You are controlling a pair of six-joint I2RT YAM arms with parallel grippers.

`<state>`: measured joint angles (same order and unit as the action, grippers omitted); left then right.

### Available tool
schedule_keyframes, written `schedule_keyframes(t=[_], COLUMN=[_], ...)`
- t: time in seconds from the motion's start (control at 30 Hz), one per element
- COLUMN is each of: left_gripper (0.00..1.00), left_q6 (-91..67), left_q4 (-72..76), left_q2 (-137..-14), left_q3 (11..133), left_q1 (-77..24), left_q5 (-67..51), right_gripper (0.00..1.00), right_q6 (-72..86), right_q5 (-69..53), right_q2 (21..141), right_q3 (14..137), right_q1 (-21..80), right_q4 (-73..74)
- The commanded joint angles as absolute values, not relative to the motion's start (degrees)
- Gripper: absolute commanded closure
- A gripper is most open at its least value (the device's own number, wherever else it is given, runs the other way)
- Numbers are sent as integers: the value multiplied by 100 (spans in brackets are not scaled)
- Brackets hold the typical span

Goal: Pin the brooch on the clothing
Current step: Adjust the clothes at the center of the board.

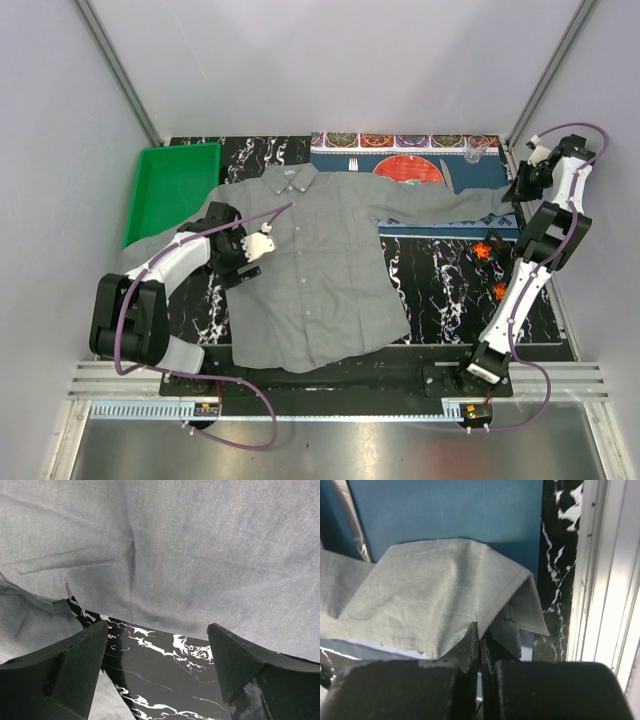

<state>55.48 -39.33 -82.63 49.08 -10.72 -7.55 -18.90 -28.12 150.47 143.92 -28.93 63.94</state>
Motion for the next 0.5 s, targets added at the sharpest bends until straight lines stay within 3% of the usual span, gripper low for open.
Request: schedule_keyframes(t=[0.0, 0.3, 0.47], left_gripper=[13, 13, 14], left_q6=[5590, 5704, 5748], left_q4=[-3858, -4104, -4359], left_q2=[-8007, -7392, -7120], left_q3=[4931, 4974, 5054], left_q1=[-976, -949, -1151], left_q5=[-914, -1563, -1916], right_gripper=[100, 100, 93], right_q6=[-2065, -2760, -2461], right_q5=[-2769, -1679, -1565], right_q2=[14090, 13324, 13465], right_q3=[14178, 13369, 13412], right_q1=[-2944, -3014, -3015], right_q4=[6767, 6899, 6856])
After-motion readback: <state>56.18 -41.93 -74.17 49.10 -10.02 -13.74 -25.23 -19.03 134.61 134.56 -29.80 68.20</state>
